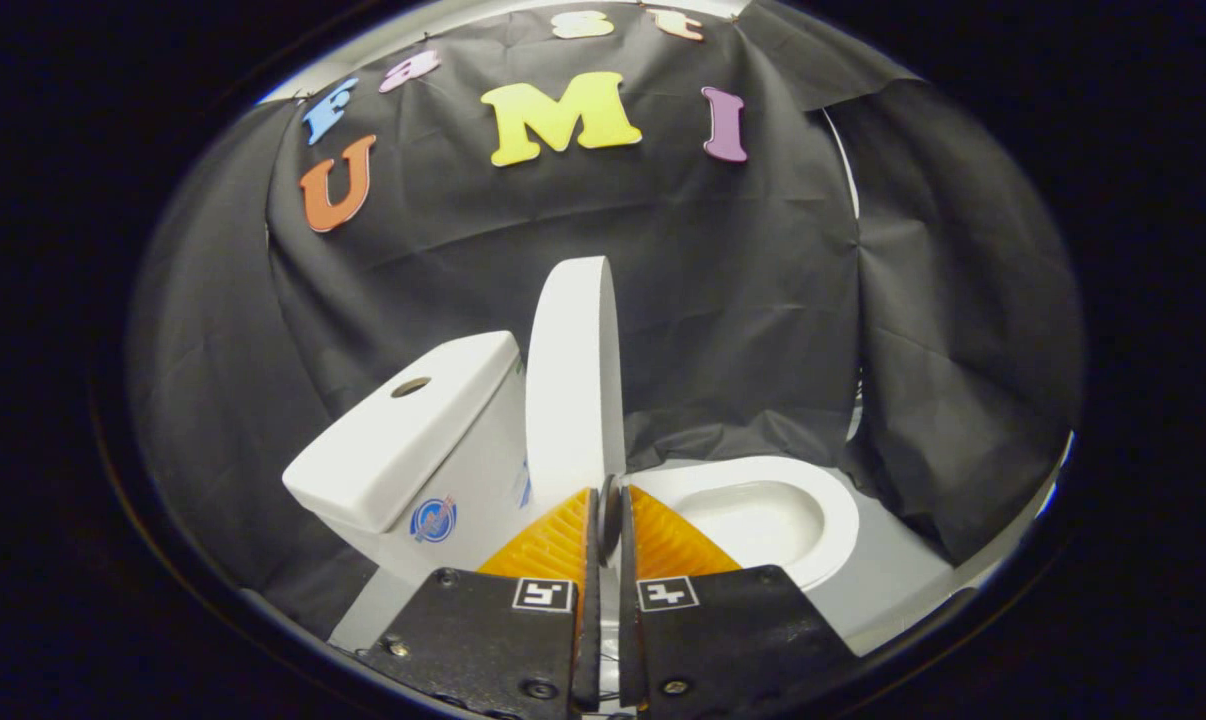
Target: Open the toilet lid.
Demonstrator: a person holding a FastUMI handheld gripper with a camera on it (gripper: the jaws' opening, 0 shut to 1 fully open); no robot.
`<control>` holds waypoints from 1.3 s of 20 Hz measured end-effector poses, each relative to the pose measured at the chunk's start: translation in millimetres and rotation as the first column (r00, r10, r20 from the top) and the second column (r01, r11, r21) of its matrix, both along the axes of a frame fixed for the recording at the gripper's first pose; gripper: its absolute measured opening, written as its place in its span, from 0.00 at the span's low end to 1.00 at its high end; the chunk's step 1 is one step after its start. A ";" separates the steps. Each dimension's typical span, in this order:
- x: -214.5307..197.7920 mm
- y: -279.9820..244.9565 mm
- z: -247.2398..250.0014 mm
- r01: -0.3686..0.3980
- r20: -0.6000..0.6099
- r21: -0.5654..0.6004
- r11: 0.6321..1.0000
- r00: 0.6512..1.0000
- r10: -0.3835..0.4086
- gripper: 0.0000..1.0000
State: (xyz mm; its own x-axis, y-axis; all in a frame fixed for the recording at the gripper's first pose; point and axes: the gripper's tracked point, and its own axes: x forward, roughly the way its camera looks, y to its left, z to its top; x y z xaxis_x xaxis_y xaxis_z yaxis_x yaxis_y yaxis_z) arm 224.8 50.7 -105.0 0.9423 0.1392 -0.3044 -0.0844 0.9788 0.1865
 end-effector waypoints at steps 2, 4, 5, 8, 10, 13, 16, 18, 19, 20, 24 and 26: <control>-1.4 10.9 1.4 -0.001 0.004 -0.025 1.000 1.000 0.001 0.10; -2.0 19.3 1.9 0.000 0.014 -0.068 0.998 1.000 0.001 0.11; -1.4 24.4 1.4 -0.003 0.020 -0.090 0.996 1.000 0.005 0.11; -1.8 38.3 1.9 -0.013 0.030 -0.134 0.991 0.999 0.017 0.12; -2.7 47.9 2.3 -0.019 0.025 -0.151 0.988 0.999 0.023 0.12; -3.2 68.3 -1.6 -0.052 0.004 -0.193 0.980 0.999 0.054 0.13; -3.9 74.1 -9.0 -0.091 -0.020 -0.257 0.962 0.996 0.088 0.17; -6.0 75.1 -1.8 -0.126 -0.008 -0.233 0.964 0.992 0.127 0.34; -6.1 72.8 3.0 -0.135 0.009 -0.217 0.967 0.990 0.140 0.40; -9.3 72.1 11.8 -0.160 0.040 -0.199 0.967 0.984 0.171 0.47; -21.5 37.8 46.0 -0.140 0.168 -0.143 0.980 0.972 0.164 0.82; -34.5 16.5 61.8 -0.149 0.228 -0.104 0.983 0.959 0.170 0.84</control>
